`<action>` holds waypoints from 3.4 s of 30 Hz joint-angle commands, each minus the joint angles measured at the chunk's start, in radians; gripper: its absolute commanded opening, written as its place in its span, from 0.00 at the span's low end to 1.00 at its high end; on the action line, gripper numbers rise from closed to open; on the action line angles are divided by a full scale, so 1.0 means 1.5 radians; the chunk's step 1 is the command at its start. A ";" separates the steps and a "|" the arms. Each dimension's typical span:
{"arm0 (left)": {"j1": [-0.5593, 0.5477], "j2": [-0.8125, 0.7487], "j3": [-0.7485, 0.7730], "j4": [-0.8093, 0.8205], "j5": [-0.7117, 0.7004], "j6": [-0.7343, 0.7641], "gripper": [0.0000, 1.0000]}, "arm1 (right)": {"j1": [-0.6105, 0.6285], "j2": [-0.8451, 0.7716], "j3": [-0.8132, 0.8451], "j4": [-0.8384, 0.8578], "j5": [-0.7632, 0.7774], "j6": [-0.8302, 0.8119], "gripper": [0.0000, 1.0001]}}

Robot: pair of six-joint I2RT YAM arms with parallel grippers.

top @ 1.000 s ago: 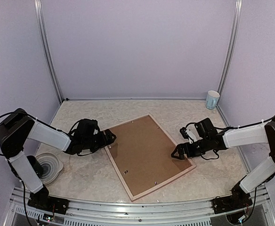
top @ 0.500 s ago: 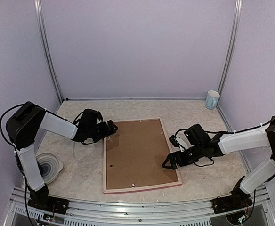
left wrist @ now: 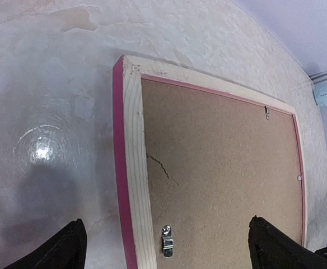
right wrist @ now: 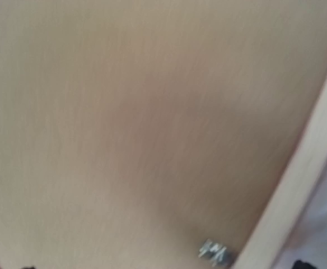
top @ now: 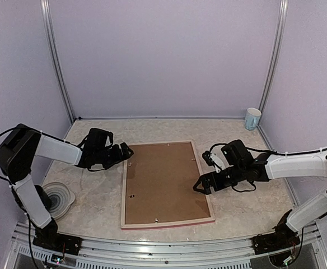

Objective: Put the photo into the frame
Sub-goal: Adjust the photo frame at the center of the board, then press the fastener onto the backboard.

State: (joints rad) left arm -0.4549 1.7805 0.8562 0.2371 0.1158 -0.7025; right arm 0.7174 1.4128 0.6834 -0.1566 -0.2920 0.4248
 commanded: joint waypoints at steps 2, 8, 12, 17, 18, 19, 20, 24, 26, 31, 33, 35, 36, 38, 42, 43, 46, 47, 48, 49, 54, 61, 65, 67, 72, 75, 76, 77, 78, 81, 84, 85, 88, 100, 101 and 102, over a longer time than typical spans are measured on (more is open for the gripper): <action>0.002 -0.072 -0.068 -0.021 -0.010 0.035 0.99 | -0.058 -0.018 0.037 -0.009 0.034 -0.039 0.99; 0.002 -0.082 -0.086 -0.038 -0.027 0.071 0.95 | -0.102 0.005 0.056 0.007 0.037 -0.067 0.99; 0.002 -0.068 -0.078 -0.044 -0.029 0.084 0.92 | -0.106 0.026 0.060 0.014 0.048 -0.078 0.99; -0.006 -0.044 -0.052 -0.062 -0.042 0.102 0.88 | -0.106 0.042 0.045 0.025 0.058 -0.080 0.99; -0.009 -0.040 -0.046 -0.067 -0.050 0.105 0.88 | -0.106 0.043 0.040 0.027 0.058 -0.079 0.99; -0.012 -0.033 -0.041 -0.072 -0.058 0.108 0.88 | -0.106 0.044 0.037 0.029 0.056 -0.079 0.99; -0.016 -0.028 -0.035 -0.076 -0.065 0.111 0.87 | -0.106 0.045 0.034 0.031 0.057 -0.078 0.98; -0.025 -0.008 -0.015 -0.083 -0.075 0.117 0.85 | -0.106 0.055 0.033 0.034 0.059 -0.080 0.99; -0.027 0.003 -0.008 -0.083 -0.090 0.118 0.84 | -0.106 0.061 0.035 0.035 0.058 -0.080 0.98; -0.031 0.019 0.002 -0.087 -0.096 0.121 0.78 | -0.106 0.069 0.037 0.039 0.055 -0.080 0.98; -0.034 0.019 0.002 -0.088 -0.099 0.123 0.76 | -0.106 0.069 0.037 0.039 0.056 -0.080 0.98; -0.036 0.019 0.003 -0.090 -0.102 0.125 0.74 | -0.106 0.069 0.036 0.039 0.058 -0.080 0.98; -0.037 0.020 0.004 -0.092 -0.101 0.127 0.73 | -0.106 0.070 0.036 0.040 0.058 -0.080 0.98; -0.040 0.021 0.005 -0.093 -0.101 0.130 0.73 | -0.106 0.072 0.034 0.041 0.057 -0.079 0.98; -0.046 0.021 0.003 -0.096 -0.103 0.133 0.73 | -0.106 0.077 0.032 0.046 0.055 -0.076 0.98; -0.047 0.021 0.002 -0.096 -0.103 0.133 0.73 | -0.106 0.077 0.032 0.047 0.055 -0.076 0.98; -0.049 0.021 0.003 -0.099 -0.107 0.136 0.72 | -0.105 0.081 0.032 0.049 0.054 -0.074 0.98; -0.050 0.021 0.004 -0.101 -0.109 0.136 0.71 | -0.106 0.082 0.031 0.049 0.053 -0.074 0.98; -0.050 0.021 0.005 -0.104 -0.113 0.136 0.70 | -0.106 0.082 0.032 0.049 0.052 -0.073 0.98; -0.051 0.022 0.004 -0.106 -0.115 0.137 0.69 | -0.106 0.081 0.031 0.049 0.052 -0.073 0.98; -0.055 0.022 0.008 -0.109 -0.122 0.141 0.66 | -0.106 0.080 0.030 0.049 0.052 -0.072 0.98; -0.059 0.036 0.024 -0.120 -0.127 0.148 0.66 | -0.106 0.078 0.027 0.050 0.053 -0.071 0.98; -0.060 0.039 0.026 -0.125 -0.128 0.149 0.66 | -0.106 0.077 0.025 0.051 0.053 -0.071 0.98; -0.061 0.041 0.027 -0.127 -0.129 0.149 0.65 | -0.106 0.077 0.025 0.051 0.054 -0.071 0.98; -0.067 0.039 0.030 -0.134 -0.139 0.153 0.60 | -0.106 0.077 0.025 0.053 0.052 -0.071 0.98; -0.069 0.041 0.035 -0.142 -0.149 0.155 0.59 | -0.106 0.078 0.027 0.052 0.051 -0.071 0.98; -0.069 0.040 0.036 -0.143 -0.149 0.156 0.59 | -0.106 0.078 0.027 0.054 0.050 -0.071 0.98; -0.069 0.041 0.037 -0.144 -0.149 0.156 0.58 | -0.106 0.078 0.026 0.054 0.049 -0.071 0.98; -0.069 0.042 0.038 -0.145 -0.150 0.156 0.56 | -0.106 0.078 0.026 0.054 0.048 -0.070 0.98; -0.070 0.043 0.040 -0.148 -0.152 0.156 0.55 | -0.106 0.079 0.025 0.055 0.047 -0.070 0.98; -0.069 0.043 0.040 -0.148 -0.156 0.153 0.54 | -0.106 0.077 0.022 0.056 0.047 -0.068 0.97; -0.069 0.043 0.039 -0.148 -0.156 0.152 0.54 | -0.106 0.077 0.022 0.056 0.047 -0.069 0.98; -0.066 0.045 0.039 -0.144 -0.150 0.150 0.52 | -0.106 0.076 0.020 0.058 0.046 -0.068 0.97; -0.064 0.044 0.036 -0.142 -0.142 0.148 0.45 | -0.106 0.075 0.019 0.058 0.044 -0.068 0.97; -0.064 0.044 0.036 -0.142 -0.142 0.148 0.45 | -0.106 0.075 0.019 0.059 0.044 -0.066 0.97; -0.064 0.045 0.035 -0.142 -0.142 0.147 0.45 | -0.106 0.076 0.020 0.058 0.044 -0.066 0.97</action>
State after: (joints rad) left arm -0.5522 1.8244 0.9043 0.0586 -0.0952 -0.4850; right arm 0.5652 1.5276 0.7254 -0.0837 -0.2211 0.3157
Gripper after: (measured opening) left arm 0.454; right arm 0.972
